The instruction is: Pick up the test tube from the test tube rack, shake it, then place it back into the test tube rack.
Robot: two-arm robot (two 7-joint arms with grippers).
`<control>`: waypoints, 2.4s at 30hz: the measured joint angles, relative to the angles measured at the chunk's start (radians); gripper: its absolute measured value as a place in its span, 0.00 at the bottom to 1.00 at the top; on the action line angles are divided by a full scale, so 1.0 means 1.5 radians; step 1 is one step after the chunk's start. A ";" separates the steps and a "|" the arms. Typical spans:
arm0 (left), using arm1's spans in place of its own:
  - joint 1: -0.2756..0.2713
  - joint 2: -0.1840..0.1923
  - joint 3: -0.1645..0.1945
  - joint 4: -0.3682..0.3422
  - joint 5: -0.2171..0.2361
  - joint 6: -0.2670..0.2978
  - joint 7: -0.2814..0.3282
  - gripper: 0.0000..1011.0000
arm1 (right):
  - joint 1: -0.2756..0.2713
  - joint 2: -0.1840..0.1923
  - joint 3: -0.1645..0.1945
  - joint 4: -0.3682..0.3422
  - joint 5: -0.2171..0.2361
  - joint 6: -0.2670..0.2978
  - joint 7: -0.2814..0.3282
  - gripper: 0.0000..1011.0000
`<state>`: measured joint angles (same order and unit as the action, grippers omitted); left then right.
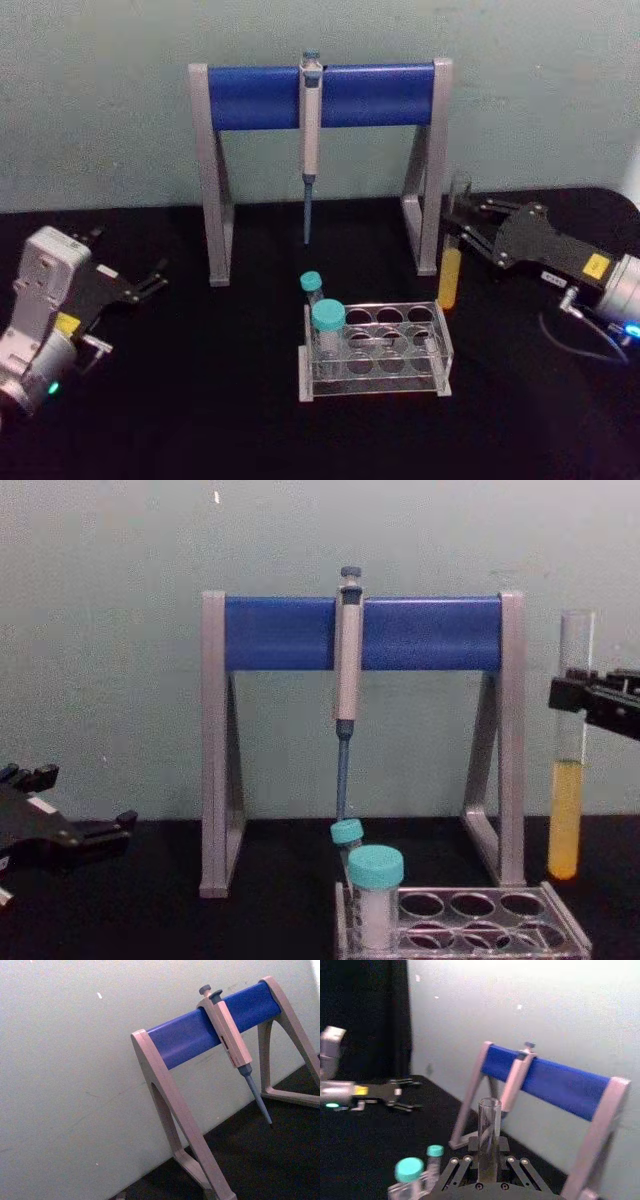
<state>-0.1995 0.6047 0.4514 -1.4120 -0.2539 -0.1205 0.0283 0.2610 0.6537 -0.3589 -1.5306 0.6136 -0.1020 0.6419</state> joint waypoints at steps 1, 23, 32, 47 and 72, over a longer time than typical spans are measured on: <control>0.000 0.000 0.000 0.000 0.000 0.000 0.000 0.99 | 0.000 -0.004 0.000 0.000 -0.008 -0.003 -0.009 0.23; 0.000 0.000 0.000 0.000 0.000 0.000 0.000 0.99 | 0.029 -0.107 -0.009 0.045 -0.040 -0.022 -0.019 0.23; 0.000 0.000 0.000 0.000 0.000 0.000 0.000 0.99 | 0.033 -0.084 -0.019 0.040 0.042 -0.002 0.085 0.23; 0.000 0.000 0.000 0.000 0.000 0.000 0.000 0.99 | 0.021 0.005 -0.029 0.004 0.028 0.008 0.086 0.23; 0.000 0.000 0.000 0.000 0.000 0.000 0.000 0.99 | 0.028 -0.107 -0.013 0.038 -0.073 -0.010 -0.075 0.23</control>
<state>-0.1995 0.6047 0.4514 -1.4120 -0.2539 -0.1205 0.0283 0.3034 0.4931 -0.3785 -1.4732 0.5043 -0.1163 0.5297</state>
